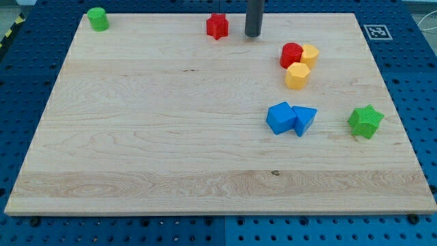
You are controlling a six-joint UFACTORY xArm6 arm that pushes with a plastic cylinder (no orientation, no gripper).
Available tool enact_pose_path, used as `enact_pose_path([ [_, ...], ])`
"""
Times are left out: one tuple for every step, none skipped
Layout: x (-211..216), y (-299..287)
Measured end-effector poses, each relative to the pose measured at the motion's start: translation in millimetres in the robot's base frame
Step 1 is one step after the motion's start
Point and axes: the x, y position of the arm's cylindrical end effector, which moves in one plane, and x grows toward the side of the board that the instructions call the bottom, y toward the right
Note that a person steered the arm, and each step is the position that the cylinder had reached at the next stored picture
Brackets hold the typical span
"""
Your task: Push the red circle a bit down
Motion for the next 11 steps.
enact_pose_path([
  [13, 1],
  [14, 1],
  [17, 2],
  [19, 18],
  [34, 42],
  [58, 62],
  [88, 73],
  [112, 82],
  [117, 95],
  [109, 98],
  [88, 95],
])
